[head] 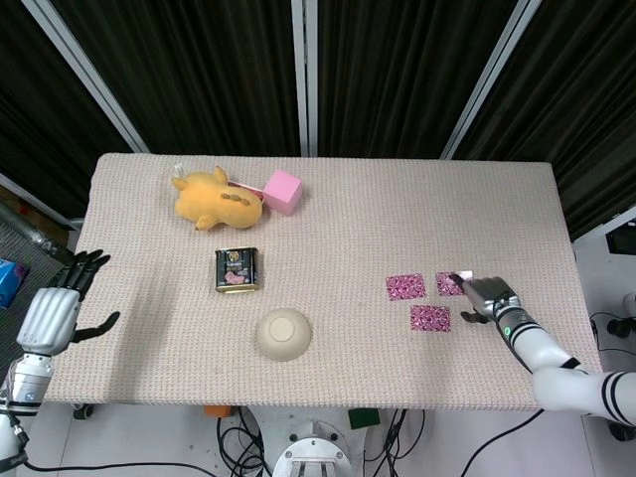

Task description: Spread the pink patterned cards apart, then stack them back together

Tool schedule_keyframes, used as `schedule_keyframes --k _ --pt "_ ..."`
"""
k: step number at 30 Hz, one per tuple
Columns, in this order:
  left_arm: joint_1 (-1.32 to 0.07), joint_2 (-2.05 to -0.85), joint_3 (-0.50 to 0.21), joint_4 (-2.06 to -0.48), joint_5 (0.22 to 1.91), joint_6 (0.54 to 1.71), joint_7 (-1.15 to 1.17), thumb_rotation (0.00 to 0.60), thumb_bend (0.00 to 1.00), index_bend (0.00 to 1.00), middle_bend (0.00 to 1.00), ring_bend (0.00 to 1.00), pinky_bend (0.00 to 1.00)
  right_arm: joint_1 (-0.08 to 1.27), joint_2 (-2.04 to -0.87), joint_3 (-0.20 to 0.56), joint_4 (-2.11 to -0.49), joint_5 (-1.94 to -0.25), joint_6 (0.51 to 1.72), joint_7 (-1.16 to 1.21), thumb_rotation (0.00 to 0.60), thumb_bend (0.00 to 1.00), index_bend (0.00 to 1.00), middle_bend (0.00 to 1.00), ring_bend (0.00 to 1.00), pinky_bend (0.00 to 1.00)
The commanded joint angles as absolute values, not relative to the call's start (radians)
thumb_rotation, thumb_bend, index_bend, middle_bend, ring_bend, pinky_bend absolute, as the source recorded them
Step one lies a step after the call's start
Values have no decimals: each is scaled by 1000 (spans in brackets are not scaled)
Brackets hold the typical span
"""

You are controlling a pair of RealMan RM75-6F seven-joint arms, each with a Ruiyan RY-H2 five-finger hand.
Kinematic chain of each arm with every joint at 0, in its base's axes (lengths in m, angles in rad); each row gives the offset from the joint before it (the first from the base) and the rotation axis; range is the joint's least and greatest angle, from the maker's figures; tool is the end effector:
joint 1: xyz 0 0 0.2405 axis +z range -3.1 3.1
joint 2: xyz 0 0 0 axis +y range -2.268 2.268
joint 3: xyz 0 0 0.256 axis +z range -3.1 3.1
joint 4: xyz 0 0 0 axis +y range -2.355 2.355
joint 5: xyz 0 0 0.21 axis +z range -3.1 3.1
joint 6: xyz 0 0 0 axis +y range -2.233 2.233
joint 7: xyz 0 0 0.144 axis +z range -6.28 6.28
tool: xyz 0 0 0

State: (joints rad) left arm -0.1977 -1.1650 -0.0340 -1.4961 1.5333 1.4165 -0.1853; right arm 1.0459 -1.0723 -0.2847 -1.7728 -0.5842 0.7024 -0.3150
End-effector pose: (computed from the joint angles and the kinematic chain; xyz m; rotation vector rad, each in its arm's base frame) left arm -0.3091 0.2149 0.1427 -1.4749 -0.9755 -1.0315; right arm -0.2343 -0.3185 0.0786 1.8955 -1.2305 0.1949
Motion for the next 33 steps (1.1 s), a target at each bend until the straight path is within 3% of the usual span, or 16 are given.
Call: schedule_keyframes --k 1,3,5,7,9,11,13,15,18,24,33 --pt "-197 -1165 -34 -1496 1534 1418 -187 543 232 92 49 31 198 964 -990 -222 -1869 -741 833 -257 557 1000 38 994 894 897" --pt "-197 -1167 -34 -1495 1534 1418 -189 545 232 92 49 31 198 923 -976 -194 -1899 -816 913 -240 555 996 80 958 859 870" --pt "-197 -1170 -34 -1492 1534 1417 -191 546 232 92 49 31 198 872 -999 -164 -1902 -905 1012 -227 556 918 133 814 732 785" --pt "-197 -1173 -34 -1489 1535 1417 -194 543 232 92 50 31 198 834 -1042 -147 -1877 -979 1080 -231 556 720 160 556 483 593" --pt "-197 -1176 -34 -1488 1535 1418 -195 544 232 92 50 31 198 811 -1086 -139 -1841 -1018 1114 -267 557 433 128 206 147 238" --pt "-196 -1177 -34 -1487 1536 1419 -196 545 232 92 49 31 198 810 -1119 -127 -1823 -1007 1102 -312 557 210 44 16 1 15" --pt "-196 -1177 -34 -1487 1535 1420 -196 545 232 92 49 31 198 819 -1143 -110 -1813 -973 1071 -339 558 102 1 0 0 0" --pt "-196 -1176 -35 -1487 1535 1421 -196 543 232 92 49 31 198 831 -1183 -88 -1780 -952 1055 -384 557 80 0 0 0 0" --pt "-196 -1175 -36 -1489 1536 1424 -197 544 232 92 49 31 198 840 -1254 -58 -1723 -935 1042 -422 557 87 18 0 0 0" --pt "-192 -1173 -35 -1487 1534 1426 -201 545 233 92 49 31 197 849 -1361 -24 -1634 -911 1019 -485 561 148 160 0 0 0" --pt "-192 -1180 -36 -1472 1533 1425 -215 544 232 92 49 31 197 839 -1425 -1 -1567 -891 987 -521 569 191 259 0 0 0"
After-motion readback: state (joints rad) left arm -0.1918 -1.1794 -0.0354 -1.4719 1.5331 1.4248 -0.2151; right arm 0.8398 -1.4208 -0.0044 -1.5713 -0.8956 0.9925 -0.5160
